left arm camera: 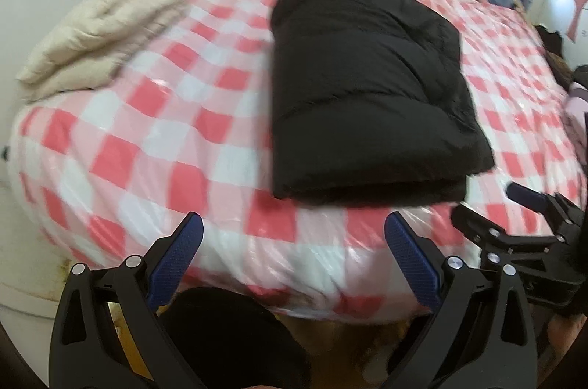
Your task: Fold large clothes
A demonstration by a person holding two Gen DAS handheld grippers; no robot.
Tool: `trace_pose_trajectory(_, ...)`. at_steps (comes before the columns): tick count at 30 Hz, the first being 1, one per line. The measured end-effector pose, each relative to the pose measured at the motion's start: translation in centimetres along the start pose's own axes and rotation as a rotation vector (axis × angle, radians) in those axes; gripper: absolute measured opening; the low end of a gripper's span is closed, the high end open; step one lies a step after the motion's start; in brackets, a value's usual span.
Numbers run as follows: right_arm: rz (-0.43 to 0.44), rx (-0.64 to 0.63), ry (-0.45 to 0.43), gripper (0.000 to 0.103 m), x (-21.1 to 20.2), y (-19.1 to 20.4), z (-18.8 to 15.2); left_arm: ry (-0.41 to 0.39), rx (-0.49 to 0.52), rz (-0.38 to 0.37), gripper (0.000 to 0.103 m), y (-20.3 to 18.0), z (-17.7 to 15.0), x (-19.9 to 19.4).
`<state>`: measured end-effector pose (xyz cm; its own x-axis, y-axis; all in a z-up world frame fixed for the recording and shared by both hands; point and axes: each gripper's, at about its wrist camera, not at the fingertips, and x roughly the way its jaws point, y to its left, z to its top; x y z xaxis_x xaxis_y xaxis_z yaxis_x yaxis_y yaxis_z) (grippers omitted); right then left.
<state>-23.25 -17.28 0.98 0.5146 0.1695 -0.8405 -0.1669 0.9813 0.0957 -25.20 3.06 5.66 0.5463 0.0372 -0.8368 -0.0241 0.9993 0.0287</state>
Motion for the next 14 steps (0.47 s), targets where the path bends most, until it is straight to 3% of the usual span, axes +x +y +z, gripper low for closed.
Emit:
trace_pose_trajectory(3, 0.002, -0.001, 0.000, 0.097, 0.0, 0.0, 0.0, -0.011, 0.030, 0.012, 0.095, -0.2, 0.1, -0.3)
trace_pose_trajectory(8, 0.005, -0.004, -0.009, 0.097, -0.4, 0.0, 0.1, 0.066, 0.025, -0.056, 0.095, -0.4, 0.0, 0.6)
trace_pose_trajectory(14, 0.006, -0.006, -0.012, 0.097, -0.6, 0.0, 0.1, 0.068, 0.031, -0.044, 0.095, -0.6, -0.3, 0.5)
